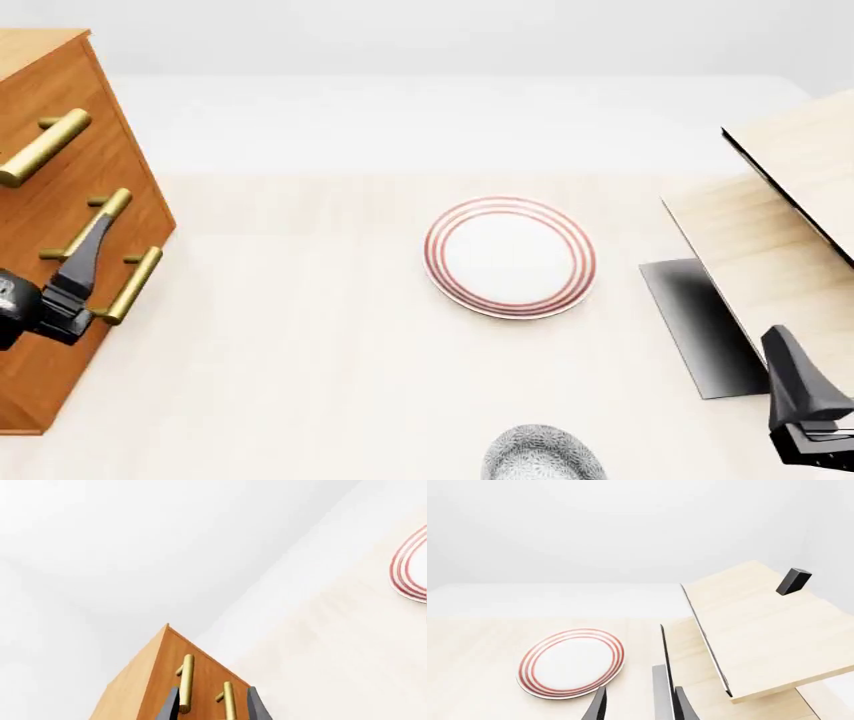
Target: Open the top drawer of the cabinet and put the bowl in it.
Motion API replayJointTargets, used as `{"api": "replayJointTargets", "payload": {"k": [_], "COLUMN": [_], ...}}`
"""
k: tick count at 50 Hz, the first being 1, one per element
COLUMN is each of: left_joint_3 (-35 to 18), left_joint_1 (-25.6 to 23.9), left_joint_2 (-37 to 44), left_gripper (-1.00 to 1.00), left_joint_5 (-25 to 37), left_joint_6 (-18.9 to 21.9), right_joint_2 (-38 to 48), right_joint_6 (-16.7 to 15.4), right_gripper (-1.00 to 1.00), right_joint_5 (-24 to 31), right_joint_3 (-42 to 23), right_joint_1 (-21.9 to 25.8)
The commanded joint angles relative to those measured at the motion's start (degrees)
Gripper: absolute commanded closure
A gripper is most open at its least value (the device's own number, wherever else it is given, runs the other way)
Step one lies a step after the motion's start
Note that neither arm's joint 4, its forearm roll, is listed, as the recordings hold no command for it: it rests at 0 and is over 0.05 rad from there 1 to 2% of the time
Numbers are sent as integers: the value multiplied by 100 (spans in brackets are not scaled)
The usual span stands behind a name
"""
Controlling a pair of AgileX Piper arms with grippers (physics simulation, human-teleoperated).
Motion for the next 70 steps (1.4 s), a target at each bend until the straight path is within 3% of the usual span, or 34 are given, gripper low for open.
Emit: {"api": "replayJointTargets", "payload": {"k": [1,17,20,27,70], "left_joint_3": [69,46,-135,-68,244], "left_joint_1": [94,172,129,236,836], "left_joint_2": [405,1448,1491,1722,2580], "left_gripper": [-100,-100,-100,-100,-100], "left_joint_5": [-452,-1209,-1090,-1375,-2469], "left_joint_6": [830,1884,1840,2296,3283], "right_joint_2": [-9,-9,-9,-10,-9], "right_joint_6": [0,0,0,1,1], "right_gripper": [-100,-100,-100,-100,-100], "right_joint_5": [2,2,2,1,2], "right_joint_3": [5,5,5,5,5], "right_joint_1": [-2,-1,-1,-2,-2]}}
